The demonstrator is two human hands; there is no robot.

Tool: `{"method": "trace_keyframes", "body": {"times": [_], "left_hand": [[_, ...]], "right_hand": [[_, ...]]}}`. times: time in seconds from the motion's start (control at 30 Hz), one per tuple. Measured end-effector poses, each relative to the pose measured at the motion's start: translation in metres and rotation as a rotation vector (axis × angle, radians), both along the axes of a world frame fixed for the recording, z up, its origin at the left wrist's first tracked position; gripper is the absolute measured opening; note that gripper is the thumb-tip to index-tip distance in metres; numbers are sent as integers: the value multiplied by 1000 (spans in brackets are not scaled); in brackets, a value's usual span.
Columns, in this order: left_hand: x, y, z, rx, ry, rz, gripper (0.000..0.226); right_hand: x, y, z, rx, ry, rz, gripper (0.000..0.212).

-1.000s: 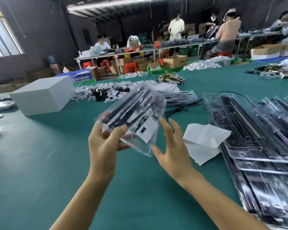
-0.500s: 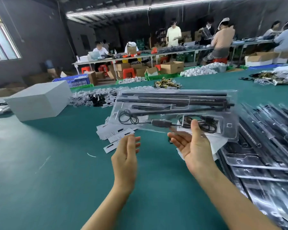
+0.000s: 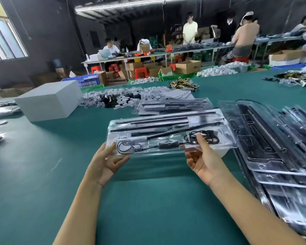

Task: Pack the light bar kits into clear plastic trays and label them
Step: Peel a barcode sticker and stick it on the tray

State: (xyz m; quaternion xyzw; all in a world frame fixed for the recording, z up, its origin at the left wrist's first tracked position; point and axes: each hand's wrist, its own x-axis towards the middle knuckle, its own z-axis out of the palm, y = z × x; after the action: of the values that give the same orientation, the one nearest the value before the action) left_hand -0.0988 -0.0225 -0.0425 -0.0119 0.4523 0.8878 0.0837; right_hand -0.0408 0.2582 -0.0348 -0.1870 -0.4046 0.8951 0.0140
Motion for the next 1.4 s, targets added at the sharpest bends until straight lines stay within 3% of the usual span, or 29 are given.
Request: {"method": "trace_keyframes", "body": {"times": [0.23,0.33,0.4,0.5,0.57,0.67,0.73,0.83,0.9,1.03,1.1,1.23,1.33,1.4], "left_hand": [[-2,-7,-6,-145,0,117,16],[-4,-9,-6,-75,-58,153,17],[-5,-10,-6,-10,-99,184,21],[-8,-11,-4,43,-110,274,24],[-8,-10,-5,63,-105,317,24],[-8,-9,-5,64,-112,340,24],[-8,-9,-5,46,-117,337,24],[-8,-8,-5,35,-124,335,23],[-8,-9,-5,42,-126,332,22],[-10,-9,-4,27,-136,324,21],[-11,-10,-3,18,-141,319,21],[-12,-10,-3,21,-155,320,20],[-11,-10,-1,61,-166,350,19],[-10,-10,1,76,-179,365,19]], "right_hand": [[0,-5,0,60,-77,96,37],[3,-5,3,269,-39,119,31],[4,-5,2,691,-18,65,30],[7,-2,-8,1681,-10,-107,31],[7,-3,-14,2071,-83,-61,38],[6,-3,-19,2052,-261,294,46],[3,-2,-23,2055,-336,418,54],[3,1,-20,2122,-340,353,56],[4,3,-16,2145,-281,249,46],[-2,11,0,1892,-211,-39,30],[-19,20,11,1846,-254,22,43],[-58,34,25,1974,-394,335,72],[-73,44,18,2060,-397,436,68],[-75,52,16,1981,-367,344,59]]}}
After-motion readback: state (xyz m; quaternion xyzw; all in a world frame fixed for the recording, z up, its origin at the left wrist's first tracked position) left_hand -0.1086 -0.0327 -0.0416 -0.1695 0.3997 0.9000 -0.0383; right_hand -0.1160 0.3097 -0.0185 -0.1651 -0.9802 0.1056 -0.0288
